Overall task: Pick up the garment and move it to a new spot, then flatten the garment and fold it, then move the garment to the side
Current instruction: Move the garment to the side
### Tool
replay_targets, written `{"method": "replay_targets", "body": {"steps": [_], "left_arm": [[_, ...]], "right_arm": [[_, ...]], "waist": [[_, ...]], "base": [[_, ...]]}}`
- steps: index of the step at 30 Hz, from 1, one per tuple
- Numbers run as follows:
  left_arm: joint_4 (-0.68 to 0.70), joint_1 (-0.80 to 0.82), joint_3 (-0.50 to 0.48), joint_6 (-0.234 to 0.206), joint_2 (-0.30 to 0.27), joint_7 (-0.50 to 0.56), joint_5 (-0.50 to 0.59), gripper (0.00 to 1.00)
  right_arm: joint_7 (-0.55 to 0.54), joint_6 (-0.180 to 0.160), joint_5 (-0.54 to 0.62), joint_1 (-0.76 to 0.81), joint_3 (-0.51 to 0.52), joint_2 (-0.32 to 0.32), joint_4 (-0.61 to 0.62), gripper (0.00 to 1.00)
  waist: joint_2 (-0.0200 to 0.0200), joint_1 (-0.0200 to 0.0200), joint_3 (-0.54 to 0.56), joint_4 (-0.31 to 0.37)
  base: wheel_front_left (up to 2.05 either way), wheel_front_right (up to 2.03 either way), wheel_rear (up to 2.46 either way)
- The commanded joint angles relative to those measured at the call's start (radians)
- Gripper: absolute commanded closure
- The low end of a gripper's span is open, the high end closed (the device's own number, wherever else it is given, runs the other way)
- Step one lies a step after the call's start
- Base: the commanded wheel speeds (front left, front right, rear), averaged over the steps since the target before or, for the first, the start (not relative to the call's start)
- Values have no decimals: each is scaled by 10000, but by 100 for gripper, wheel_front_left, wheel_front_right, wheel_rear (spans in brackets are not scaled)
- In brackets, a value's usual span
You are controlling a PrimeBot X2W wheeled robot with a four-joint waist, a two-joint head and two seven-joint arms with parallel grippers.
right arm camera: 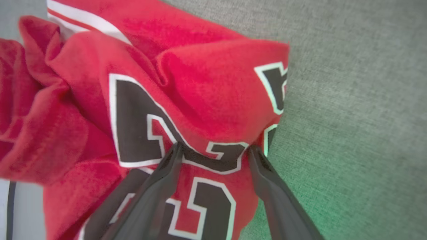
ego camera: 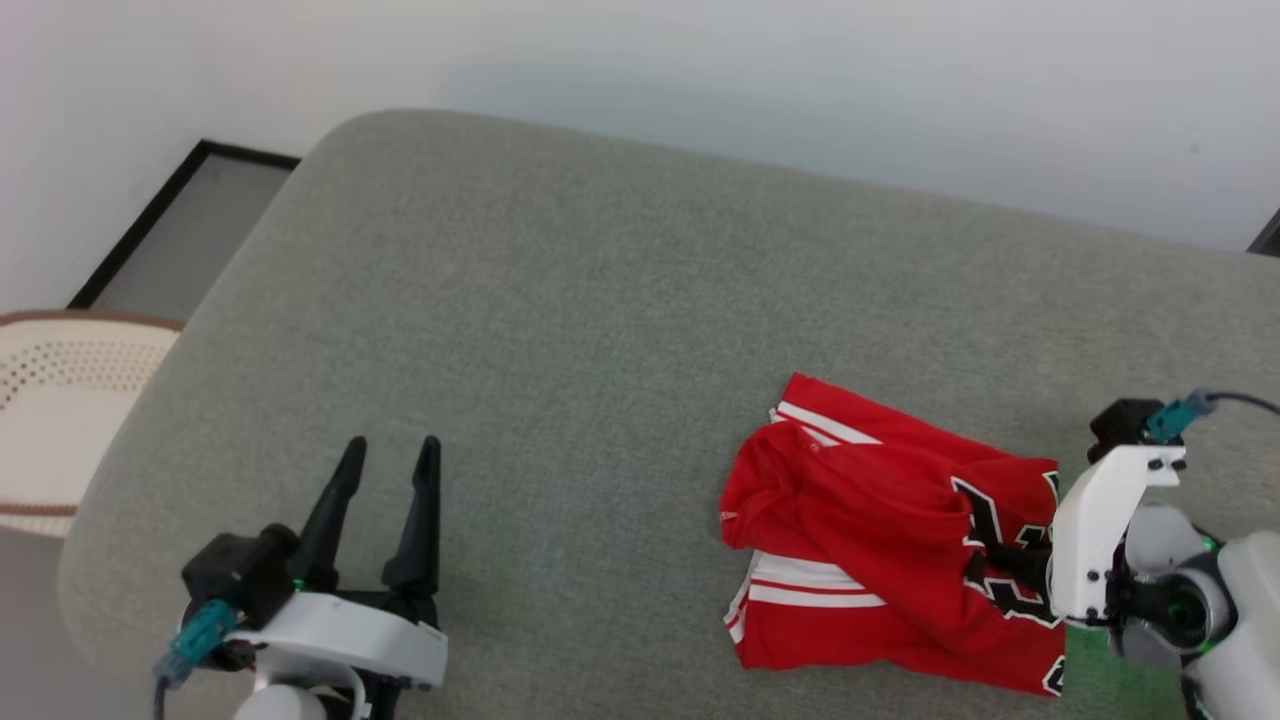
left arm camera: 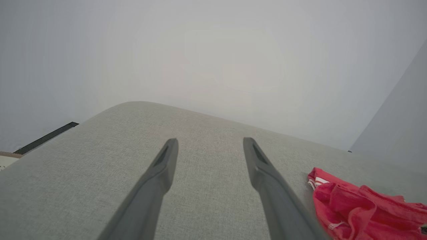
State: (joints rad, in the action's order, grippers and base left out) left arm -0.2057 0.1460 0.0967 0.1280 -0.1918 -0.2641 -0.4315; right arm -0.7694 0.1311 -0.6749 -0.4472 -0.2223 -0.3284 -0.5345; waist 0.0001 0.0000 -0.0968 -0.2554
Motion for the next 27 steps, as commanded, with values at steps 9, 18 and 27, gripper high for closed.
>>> {"method": "replay_targets", "body": {"steps": [9, 18, 27], "left_arm": [[-133, 323, 176, 32, 145, 8, -94, 0], [-231, 458, 296, 33, 204, 8, -182, 0], [-297, 426, 196, 33, 128, 8, -281, 0]], "right_arm": [[-1291, -13, 1422, -605, 708, 630, -909, 0], [-1737, -13, 2320, -842, 712, 940, -683, 100], [-1483, -13, 2204, -1061, 1322, 834, -304, 100]], "waist": [[-1, 0, -467, -233], [-1, 0, -584, -268], [-1, 0, -484, -185]], "base": [[0, 0, 0], [0, 0, 0], [0, 0, 0]]}}
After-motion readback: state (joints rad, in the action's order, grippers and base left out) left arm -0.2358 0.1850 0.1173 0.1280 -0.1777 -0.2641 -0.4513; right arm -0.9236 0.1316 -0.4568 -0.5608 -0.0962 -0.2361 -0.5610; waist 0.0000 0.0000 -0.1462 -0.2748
